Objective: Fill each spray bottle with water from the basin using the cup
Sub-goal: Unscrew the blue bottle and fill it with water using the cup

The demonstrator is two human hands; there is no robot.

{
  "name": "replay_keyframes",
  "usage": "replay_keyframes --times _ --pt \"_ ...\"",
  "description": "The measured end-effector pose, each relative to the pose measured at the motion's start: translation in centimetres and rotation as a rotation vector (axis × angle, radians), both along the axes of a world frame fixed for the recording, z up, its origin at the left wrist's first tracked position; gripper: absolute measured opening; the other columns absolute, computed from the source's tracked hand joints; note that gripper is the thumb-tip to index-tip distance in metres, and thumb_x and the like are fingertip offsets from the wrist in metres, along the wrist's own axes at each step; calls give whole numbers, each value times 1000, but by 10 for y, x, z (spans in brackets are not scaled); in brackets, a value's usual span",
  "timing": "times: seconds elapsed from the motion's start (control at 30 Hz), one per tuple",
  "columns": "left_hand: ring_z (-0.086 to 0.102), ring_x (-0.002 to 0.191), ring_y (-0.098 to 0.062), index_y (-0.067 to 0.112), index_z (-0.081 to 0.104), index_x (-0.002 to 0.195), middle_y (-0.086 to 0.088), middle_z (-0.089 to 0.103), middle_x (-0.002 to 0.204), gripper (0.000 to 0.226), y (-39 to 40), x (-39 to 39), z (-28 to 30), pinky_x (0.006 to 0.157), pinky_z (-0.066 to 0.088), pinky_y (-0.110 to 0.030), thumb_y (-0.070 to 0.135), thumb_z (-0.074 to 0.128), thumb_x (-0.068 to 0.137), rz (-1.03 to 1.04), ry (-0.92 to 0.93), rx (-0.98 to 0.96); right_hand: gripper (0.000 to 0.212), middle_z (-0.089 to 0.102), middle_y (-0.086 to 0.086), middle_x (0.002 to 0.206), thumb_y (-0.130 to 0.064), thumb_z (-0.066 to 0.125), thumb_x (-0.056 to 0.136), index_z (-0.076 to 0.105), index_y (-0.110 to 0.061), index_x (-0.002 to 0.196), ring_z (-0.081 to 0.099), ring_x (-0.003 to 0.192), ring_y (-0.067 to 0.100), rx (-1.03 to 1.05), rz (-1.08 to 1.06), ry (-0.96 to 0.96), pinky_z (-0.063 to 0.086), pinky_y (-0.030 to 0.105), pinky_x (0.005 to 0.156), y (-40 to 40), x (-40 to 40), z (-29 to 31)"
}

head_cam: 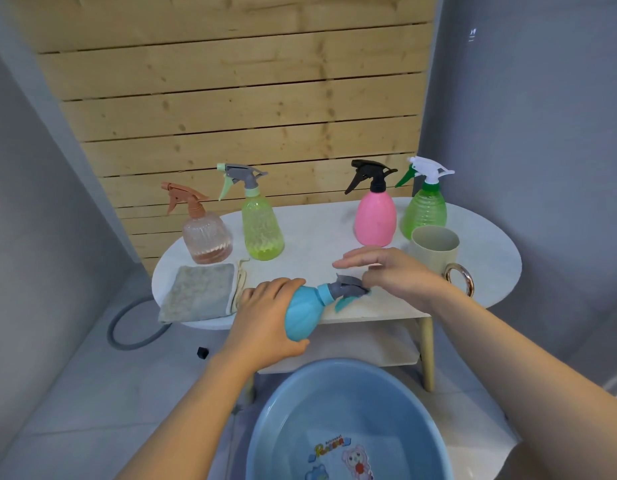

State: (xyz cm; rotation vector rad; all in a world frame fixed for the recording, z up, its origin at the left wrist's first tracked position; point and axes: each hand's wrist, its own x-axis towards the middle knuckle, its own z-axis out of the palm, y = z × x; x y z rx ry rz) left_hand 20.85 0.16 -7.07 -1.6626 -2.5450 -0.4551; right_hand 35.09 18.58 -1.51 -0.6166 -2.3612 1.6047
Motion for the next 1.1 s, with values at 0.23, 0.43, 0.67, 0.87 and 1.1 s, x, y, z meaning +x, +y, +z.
replay_keyframes --times 0.23,0.43,0.67,0.87,1.1 --pt "47 119 -21 25 42 137 6 49 132 89 0 2 -2 94 27 -30 47 70 55 -4 37 29 40 61 3 73 -48 52 91 67 -12 83 62 60 16 135 -87 -246 50 24 58 -10 1 -6" --pt "43 123 -18 27 37 140 9 45 136 91 -2 4 3 97 27 -31 50 73 59 35 -31 55 34 69 7 97 8 53 84 58 -23 97 61 83 13 -135 -46 53 47 25 80 -5 1 -6" --pt "42 123 -16 29 35 140 11 43 136 92 -3 3 3 99 28 -32 51 73 59 38 -50 47 39 68 -3 85 -24 64 89 50 -17 125 63 70 7 -97 -214 18 46 17 66 -9 -8 -11" --pt "42 124 -14 31 36 139 12 43 138 91 -5 1 2 98 28 -30 50 74 60 39 -73 25 26 66 -6 84 0 63 85 65 -19 102 57 67 4 -132 -94 72 40 10 55 -5 -9 -8" --pt "43 123 -17 28 37 140 9 44 136 91 -10 -5 2 98 27 -31 49 75 59 59 -45 8 21 69 19 92 0 47 92 68 2 91 69 80 30 -521 -43 80 59 31 74 -3 -6 -3"
